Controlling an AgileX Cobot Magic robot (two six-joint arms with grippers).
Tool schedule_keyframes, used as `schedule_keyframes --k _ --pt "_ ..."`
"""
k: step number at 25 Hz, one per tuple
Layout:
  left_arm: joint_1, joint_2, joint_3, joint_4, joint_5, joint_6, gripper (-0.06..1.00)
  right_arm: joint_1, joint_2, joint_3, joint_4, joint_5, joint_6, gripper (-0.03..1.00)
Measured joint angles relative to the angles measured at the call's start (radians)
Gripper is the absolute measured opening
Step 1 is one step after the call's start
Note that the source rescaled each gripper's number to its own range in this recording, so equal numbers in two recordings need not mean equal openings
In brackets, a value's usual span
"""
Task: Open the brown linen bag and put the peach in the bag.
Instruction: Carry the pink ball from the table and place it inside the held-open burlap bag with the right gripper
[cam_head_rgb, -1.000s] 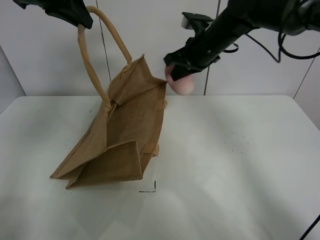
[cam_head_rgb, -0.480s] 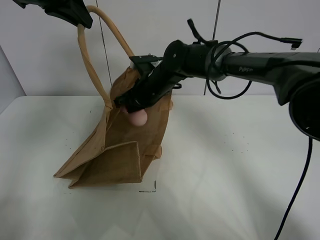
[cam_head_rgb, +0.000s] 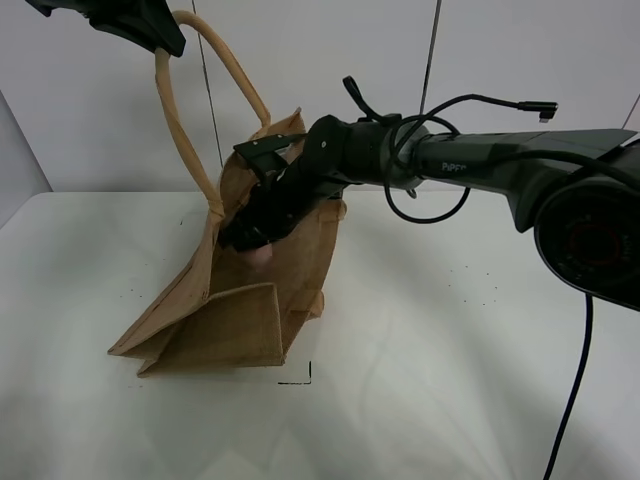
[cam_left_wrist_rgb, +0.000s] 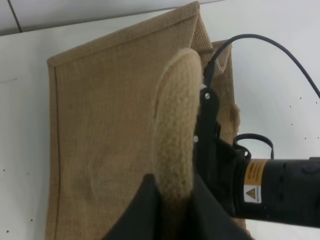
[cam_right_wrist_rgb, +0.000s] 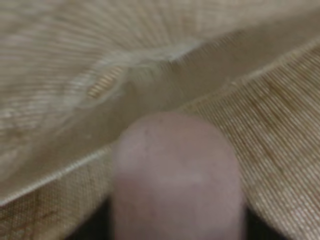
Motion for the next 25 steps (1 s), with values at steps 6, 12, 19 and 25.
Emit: schedule_keyframes --k 6,12,19,25 --pt "0.000 0.000 0.000 0.000 0.000 0.000 0.00 0.003 0.001 -0.001 -0.029 0.021 -0.003 0.97" --pt "0.000 0.000 0.000 -0.003 0.000 0.000 0.00 -0.009 0.001 -0.065 -0.120 0.223 0.069 1.00" --pt "0.000 0.000 0.000 -0.003 0.000 0.000 0.00 -0.015 -0.007 -0.268 -0.361 0.497 0.246 1.00" --pt "0.000 0.000 0.000 -0.003 0.000 0.000 0.00 -0.048 -0.015 -0.303 -0.445 0.576 0.354 1.00"
